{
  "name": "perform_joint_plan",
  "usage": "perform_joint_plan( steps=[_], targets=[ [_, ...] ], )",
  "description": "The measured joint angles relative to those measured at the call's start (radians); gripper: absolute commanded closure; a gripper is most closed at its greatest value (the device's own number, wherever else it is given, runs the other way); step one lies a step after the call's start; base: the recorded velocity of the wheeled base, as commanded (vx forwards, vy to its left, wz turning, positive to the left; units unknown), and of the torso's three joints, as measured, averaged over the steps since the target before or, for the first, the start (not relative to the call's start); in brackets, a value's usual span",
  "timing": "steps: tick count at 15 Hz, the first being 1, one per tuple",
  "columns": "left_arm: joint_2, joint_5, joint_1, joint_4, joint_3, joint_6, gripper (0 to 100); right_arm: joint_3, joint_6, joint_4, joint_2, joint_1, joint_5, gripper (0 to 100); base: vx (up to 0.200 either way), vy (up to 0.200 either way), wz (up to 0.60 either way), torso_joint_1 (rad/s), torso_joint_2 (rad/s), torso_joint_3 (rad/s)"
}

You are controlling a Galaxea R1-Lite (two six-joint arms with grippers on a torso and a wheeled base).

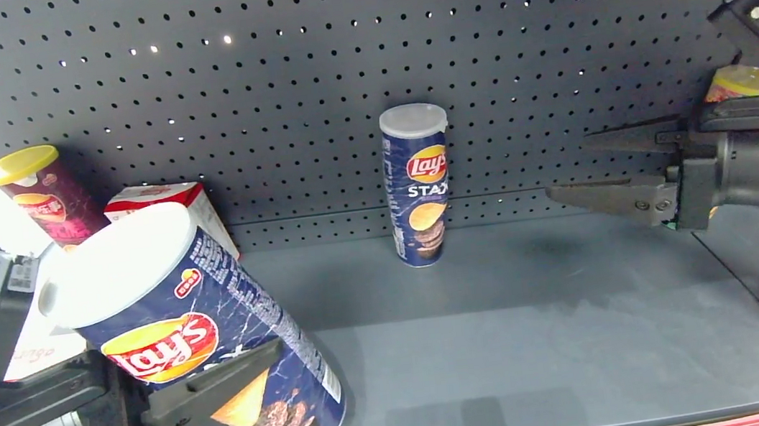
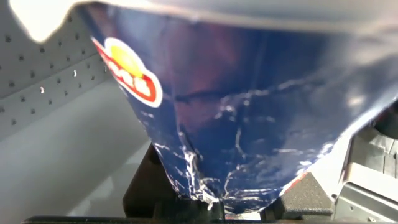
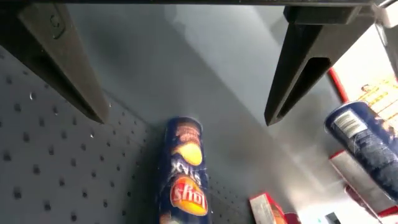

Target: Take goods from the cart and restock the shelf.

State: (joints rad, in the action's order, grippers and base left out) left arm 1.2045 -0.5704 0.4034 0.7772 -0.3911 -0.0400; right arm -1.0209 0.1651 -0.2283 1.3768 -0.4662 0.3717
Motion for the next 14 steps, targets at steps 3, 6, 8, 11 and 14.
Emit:
perform_joint_plan(
  steps=[3,6,8,11,14],
  targets=[
    [0.003,-0.002,-0.002,-0.017,-0.026,0.0,100,-0.051,0.01,-0.122,0.112,0.004,0.083,0,0.0,0.0,0.0,0.0,0.0,0.0],
    [0.01,-0.002,-0.004,-0.015,-0.034,0.012,100,-0.1,0.013,-0.213,0.218,0.012,0.234,0,0.0,0.0,0.0,0.0,0.0,0.0],
    [0.016,-0.001,-0.003,-0.016,-0.04,0.017,100,-0.129,0.031,-0.28,0.287,0.029,0.305,0,0.0,0.0,0.0,0.0,0.0,0.0],
    [0.028,-0.003,-0.003,-0.014,-0.048,0.017,100,-0.163,0.053,-0.363,0.385,0.061,0.421,0,0.0,0.0,0.0,0.0,0.0,0.0],
    [0.038,-0.003,-0.003,-0.01,-0.051,0.017,100,-0.186,0.054,-0.385,0.449,0.067,0.427,0,0.0,0.0,0.0,0.0,0.0,0.0]
  ],
)
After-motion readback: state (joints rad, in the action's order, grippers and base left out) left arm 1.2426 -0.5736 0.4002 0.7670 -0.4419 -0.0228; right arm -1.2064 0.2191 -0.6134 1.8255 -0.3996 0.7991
